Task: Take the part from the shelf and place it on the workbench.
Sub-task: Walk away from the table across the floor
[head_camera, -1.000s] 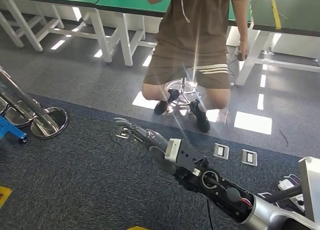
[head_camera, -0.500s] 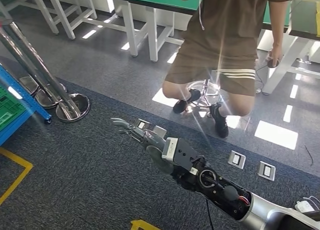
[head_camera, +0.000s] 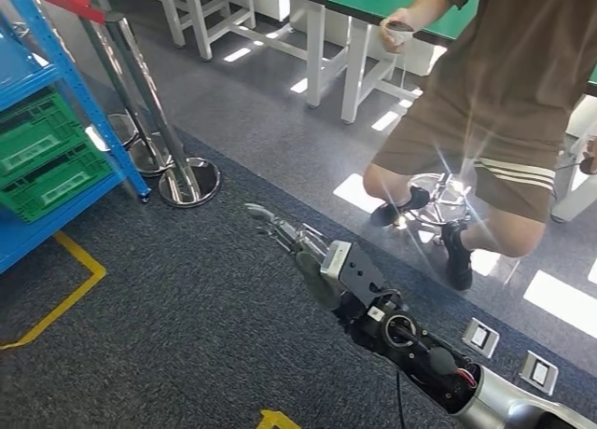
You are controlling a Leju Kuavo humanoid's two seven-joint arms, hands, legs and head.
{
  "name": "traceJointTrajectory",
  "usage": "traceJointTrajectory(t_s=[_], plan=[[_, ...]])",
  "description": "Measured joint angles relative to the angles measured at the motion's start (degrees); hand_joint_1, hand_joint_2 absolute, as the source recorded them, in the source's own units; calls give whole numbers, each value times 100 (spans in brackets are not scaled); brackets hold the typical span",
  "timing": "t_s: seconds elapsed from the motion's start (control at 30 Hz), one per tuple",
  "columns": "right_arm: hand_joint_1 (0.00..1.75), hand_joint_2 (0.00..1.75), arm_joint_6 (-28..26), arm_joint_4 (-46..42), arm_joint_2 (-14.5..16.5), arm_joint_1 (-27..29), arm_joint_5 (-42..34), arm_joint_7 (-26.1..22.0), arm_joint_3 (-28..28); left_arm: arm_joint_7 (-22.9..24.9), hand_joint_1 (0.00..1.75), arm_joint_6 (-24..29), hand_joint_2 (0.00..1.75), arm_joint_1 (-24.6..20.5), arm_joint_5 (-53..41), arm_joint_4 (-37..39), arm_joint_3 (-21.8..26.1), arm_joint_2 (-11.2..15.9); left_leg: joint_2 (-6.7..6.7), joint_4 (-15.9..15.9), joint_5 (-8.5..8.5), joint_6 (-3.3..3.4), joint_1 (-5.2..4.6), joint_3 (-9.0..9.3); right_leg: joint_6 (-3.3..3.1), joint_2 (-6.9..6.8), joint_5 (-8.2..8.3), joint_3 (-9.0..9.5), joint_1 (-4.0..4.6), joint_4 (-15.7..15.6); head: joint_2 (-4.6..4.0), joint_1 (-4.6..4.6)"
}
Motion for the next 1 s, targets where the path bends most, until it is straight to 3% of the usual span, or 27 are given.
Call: traceJointTrajectory(t_s=[0.03,0.1,0.17,0.2,0.27,0.3,0.33,0.4,0.43,0.5,0.53,0.6,0.7,0.73,0.77,0.83,0.9,0.93,1.0], plan=[[0,0,-96,58,-26,36,22,5,-80,5,0,1,0,-4,8,0,0,-3,-79,28,-13,-21,-2,-9,-3,126,133,149,-25,-360,0,-2],[0,0,-171,211,-79,128,27,-35,-257,9,0,3,0,-8,26,0,0,-4,-220,59,-4,-81,4,-71,-33,278,160,288,-41,-636,1,-11],[0,0,-156,349,-110,198,16,-75,-417,10,0,5,0,18,40,1,-1,7,-343,55,27,-148,21,-122,-86,183,166,320,-31,-667,1,-10],[0,0,-173,408,-120,214,11,-68,-492,12,0,5,0,40,44,1,-1,8,-298,84,7,-177,19,-146,-119,114,181,335,-36,-695,1,-14],[0,0,-241,556,-144,242,-42,-41,-652,14,0,6,0,53,52,1,-2,14,19,434,-196,-223,2,-327,-179,-27,215,365,-57,-768,0,-69],[0,0,-263,665,-161,269,-89,-37,-738,11,0,5,0,42,53,0,-2,7,234,791,-374,-238,4,-513,-198,-104,221,371,-45,-781,1,-97],[0,0,-269,800,-183,305,-144,-46,-827,6,0,5,0,28,54,0,-2,8,365,1208,-553,-252,10,-732,-210,-187,220,367,-36,-787,1,-119],[0,0,-261,1140,-237,378,-242,-75,-1023,-2,0,4,0,15,55,0,-4,4,454,1750,-699,-269,26,-1031,-221,-362,207,362,-21,-787,1,-122],[0,0,-246,1320,-262,404,-282,-103,-1123,-4,0,2,0,19,59,0,-5,2,469,1703,-613,-267,30,-1015,-222,-439,200,365,-16,-787,0,-123],[0,0,-192,1693,-306,424,-336,-185,-1318,-5,0,-2,0,29,66,0,-9,8,567,988,-228,-233,27,-636,-208,-567,180,385,-7,-787,0,-124],[0,0,-155,1881,-321,428,-350,-233,-1410,-5,0,-3,0,26,68,0,-10,15,689,555,-79,-206,2,-405,-191,-621,165,398,7,-786,0,-124],[0,0,-95,2241,-345,429,-359,-309,-1576,-6,0,-4,0,8,67,0,-16,30,837,58,46,-145,-54,-145,-145,-723,136,422,31,-784,0,-110],[0,0,-94,2633,-365,430,-357,-315,-1734,-6,0,-6,0,10,67,0,-28,39,700,-19,41,-70,-69,-111,-54,-834,83,465,27,-794,0,-90],[0,0,-111,2738,-368,427,-353,-294,-1772,-7,0,-8,0,19,67,0,-30,39,644,-48,48,-46,-53,-81,-24,-757,19,454,16,-728,0,-84],[0,0,-127,2854,-372,423,-350,-277,-1813,-9,0,-12,0,20,67,0,-31,38,591,-78,57,-19,-32,-49,3,-632,-99,385,6,-548,0,-72],[0,0,-131,3171,-379,433,-359,-269,-1922,-14,0,-26,0,3,67,0,-36,30,472,-97,55,18,-20,-13,31,-336,-436,53,-6,171,0,-37],[0,0,-128,3491,-384,485,-369,-271,-2021,-19,0,-36,0,-13,68,0,-48,17,314,-87,44,39,-25,-5,42,-228,-611,-312,-6,832,0,-4],[0,0,-129,3632,-385,499,-370,-263,-2053,-21,0,-39,0,-11,68,0,-57,11,232,-76,35,40,-27,1,43,-203,-535,-376,-6,880,0,9],[0,0,-155,3927,-387,478,-370,-232,-2102,-35,0,-46,0,-3,62,0,-74,3,89,-36,1,25,-22,20,40,-128,-102,-187,-18,316,0,29]])
